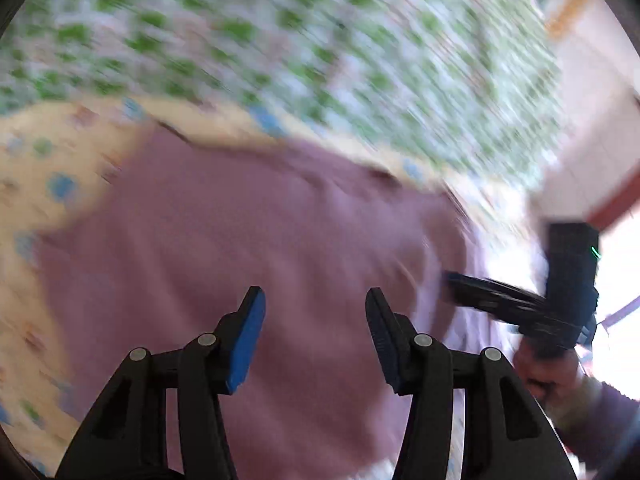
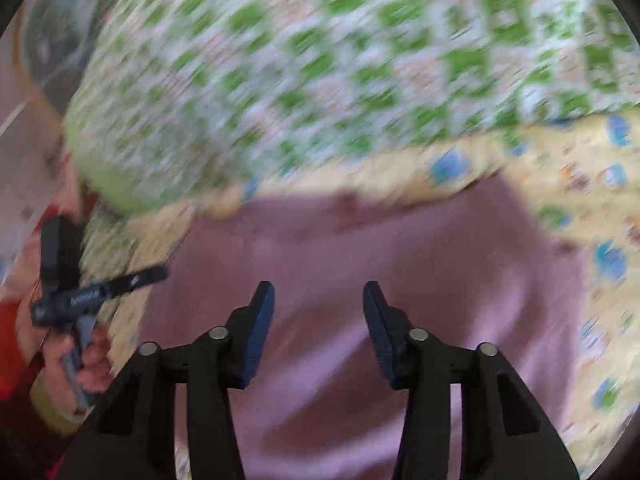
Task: Fold small clothes
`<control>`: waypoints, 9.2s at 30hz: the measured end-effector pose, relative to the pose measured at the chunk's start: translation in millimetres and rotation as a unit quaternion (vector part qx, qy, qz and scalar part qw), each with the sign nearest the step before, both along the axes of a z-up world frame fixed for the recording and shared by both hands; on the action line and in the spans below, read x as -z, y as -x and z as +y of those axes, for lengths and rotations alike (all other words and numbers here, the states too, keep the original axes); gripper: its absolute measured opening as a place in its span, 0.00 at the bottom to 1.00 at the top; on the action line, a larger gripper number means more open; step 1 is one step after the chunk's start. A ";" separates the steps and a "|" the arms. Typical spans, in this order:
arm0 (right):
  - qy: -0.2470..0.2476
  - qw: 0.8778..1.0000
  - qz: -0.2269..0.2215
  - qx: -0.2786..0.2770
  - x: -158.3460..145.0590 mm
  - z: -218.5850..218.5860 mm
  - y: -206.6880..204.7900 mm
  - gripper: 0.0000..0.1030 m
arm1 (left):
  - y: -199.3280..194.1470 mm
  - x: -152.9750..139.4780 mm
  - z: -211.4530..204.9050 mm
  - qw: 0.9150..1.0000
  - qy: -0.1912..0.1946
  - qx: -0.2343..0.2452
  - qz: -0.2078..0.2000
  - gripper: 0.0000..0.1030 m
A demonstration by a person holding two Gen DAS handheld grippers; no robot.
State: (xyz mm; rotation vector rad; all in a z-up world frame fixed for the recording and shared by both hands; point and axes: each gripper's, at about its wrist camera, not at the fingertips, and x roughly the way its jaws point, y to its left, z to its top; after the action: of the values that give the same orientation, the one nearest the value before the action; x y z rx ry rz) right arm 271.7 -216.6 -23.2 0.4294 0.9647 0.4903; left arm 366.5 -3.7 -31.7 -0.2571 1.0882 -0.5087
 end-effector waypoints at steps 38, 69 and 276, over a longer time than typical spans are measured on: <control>0.092 0.985 0.093 0.114 51.7 -34.6 128.1 0.03 | 95.5 50.3 79.9 0.986 -0.072 -0.138 0.057 0.41; 0.082 0.987 0.058 0.126 5.4 -4.3 141.3 0.44 | 125.1 67.5 146.3 0.934 0.028 -0.338 0.108 0.71; -0.132 0.968 0.127 0.171 84.6 -139.5 62.0 0.38 | -24.6 79.2 -119.2 0.982 0.101 -0.029 0.157 0.37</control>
State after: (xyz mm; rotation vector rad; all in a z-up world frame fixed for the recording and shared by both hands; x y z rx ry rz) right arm 209.8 -356.1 -107.8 0.8986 1.0472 0.2521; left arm 391.1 -123.0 -111.0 -0.5614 1.3322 -0.5388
